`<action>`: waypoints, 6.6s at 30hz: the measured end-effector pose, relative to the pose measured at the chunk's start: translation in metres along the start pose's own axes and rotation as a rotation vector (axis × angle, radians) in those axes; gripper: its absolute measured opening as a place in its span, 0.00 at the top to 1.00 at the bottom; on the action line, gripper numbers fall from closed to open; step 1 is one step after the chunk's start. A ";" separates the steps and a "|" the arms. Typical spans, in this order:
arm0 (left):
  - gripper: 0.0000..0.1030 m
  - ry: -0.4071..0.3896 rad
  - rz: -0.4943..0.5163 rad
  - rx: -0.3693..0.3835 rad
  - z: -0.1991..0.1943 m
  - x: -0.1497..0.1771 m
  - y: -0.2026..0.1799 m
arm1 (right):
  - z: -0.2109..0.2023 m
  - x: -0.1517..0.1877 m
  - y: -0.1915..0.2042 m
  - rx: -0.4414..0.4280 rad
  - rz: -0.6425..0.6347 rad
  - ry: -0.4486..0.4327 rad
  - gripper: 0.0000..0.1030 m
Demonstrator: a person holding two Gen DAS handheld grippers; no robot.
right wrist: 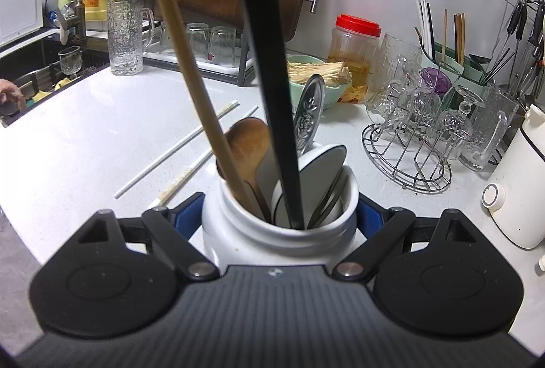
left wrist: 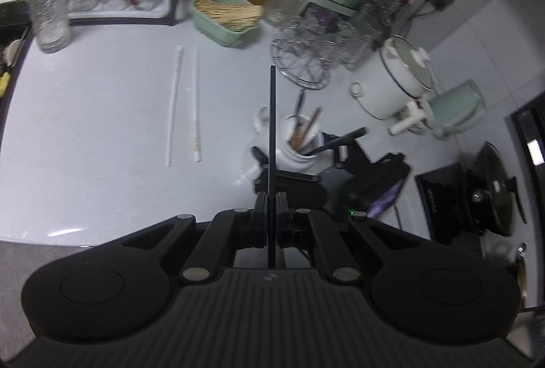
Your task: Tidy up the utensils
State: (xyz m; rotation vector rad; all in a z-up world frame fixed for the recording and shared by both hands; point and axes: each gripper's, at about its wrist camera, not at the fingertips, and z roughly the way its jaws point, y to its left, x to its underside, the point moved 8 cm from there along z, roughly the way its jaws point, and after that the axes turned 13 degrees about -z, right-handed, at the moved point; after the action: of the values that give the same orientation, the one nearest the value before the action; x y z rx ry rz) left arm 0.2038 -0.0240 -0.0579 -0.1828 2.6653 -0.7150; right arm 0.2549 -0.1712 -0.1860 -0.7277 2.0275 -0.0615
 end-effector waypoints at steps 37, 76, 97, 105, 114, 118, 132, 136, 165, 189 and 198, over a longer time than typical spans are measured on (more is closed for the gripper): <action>0.95 0.494 0.064 -0.215 0.065 -0.044 -0.060 | 0.001 0.000 0.000 0.024 0.025 0.003 0.11; 0.64 0.412 0.433 -0.198 0.112 -0.105 -0.090 | 0.015 -0.007 0.001 0.072 0.054 0.044 0.11; 0.64 -0.117 0.186 -0.128 0.050 -0.104 0.013 | 0.014 -0.004 -0.004 0.028 0.032 0.040 0.11; 0.64 -0.283 0.051 -0.201 0.070 -0.065 0.041 | 0.012 -0.001 -0.008 -0.027 -0.006 0.027 0.11; 0.64 -0.280 -0.041 -0.205 0.105 -0.067 0.073 | 0.015 -0.005 -0.007 -0.019 0.007 0.071 0.11; 0.64 -0.244 -0.051 -0.178 0.129 -0.083 0.092 | 0.016 -0.007 -0.007 0.007 0.041 0.106 0.11; 0.64 -0.203 0.056 -0.179 0.227 -0.162 0.133 | 0.018 -0.010 -0.002 0.115 0.132 0.191 0.11; 0.65 -0.184 0.072 -0.156 0.247 -0.182 0.134 | 0.018 -0.011 0.000 0.152 0.162 0.212 0.11; 0.94 -0.180 0.232 -0.321 0.278 -0.205 0.104 | 0.019 -0.011 -0.001 0.141 0.155 0.204 0.11; 0.63 -0.248 0.028 -0.233 0.222 -0.181 0.147 | 0.021 -0.011 0.000 0.101 0.117 0.180 0.11; 0.65 -0.194 0.126 -0.292 0.242 -0.196 0.162 | 0.021 -0.010 -0.001 0.107 0.129 0.198 0.11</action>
State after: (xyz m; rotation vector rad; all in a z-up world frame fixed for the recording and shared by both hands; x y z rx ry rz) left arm 0.4740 0.0483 -0.2710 -0.1503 2.5540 -0.2527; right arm 0.2762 -0.1620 -0.1898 -0.5400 2.2363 -0.1723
